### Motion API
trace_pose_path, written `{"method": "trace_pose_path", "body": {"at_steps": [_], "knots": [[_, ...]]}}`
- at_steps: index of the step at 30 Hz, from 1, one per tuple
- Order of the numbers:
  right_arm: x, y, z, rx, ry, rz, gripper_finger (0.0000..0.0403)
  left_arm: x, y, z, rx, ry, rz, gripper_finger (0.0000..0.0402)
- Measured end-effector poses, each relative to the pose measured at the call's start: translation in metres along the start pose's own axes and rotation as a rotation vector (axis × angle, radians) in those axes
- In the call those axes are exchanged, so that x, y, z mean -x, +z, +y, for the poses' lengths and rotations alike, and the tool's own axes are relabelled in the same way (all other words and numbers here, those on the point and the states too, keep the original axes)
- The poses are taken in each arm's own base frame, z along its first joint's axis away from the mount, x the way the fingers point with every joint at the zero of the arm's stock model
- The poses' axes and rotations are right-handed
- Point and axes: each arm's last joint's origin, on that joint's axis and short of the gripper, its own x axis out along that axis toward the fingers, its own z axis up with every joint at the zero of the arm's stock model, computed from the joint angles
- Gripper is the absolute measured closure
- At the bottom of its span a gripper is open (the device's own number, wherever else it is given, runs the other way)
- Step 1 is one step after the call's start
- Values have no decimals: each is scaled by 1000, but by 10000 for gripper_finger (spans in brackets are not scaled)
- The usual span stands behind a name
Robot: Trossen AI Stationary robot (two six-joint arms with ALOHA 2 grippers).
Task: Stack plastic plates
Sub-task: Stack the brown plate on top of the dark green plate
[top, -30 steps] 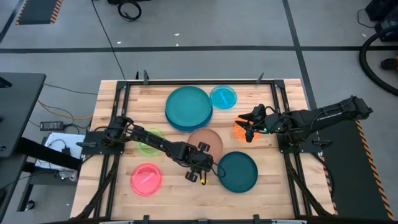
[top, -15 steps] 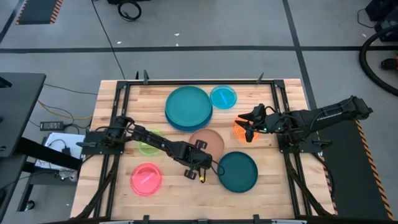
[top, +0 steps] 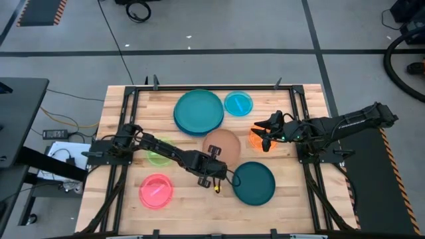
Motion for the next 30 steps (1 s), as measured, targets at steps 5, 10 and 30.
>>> {"method": "trace_pose_path", "body": {"at_steps": [5, 10, 30], "knots": [[5, 3, -2, 4, 9, -22, 243, 11, 15, -1, -108, 35, -69, 387], [23, 12, -6, -6, 40, -31, 243, 18, 30, -3, -235, 5, -197, 386], [52, 20, -15, 45, 65, -147, 243, 2, 90, -12, -329, -346, -458, 386]]}}
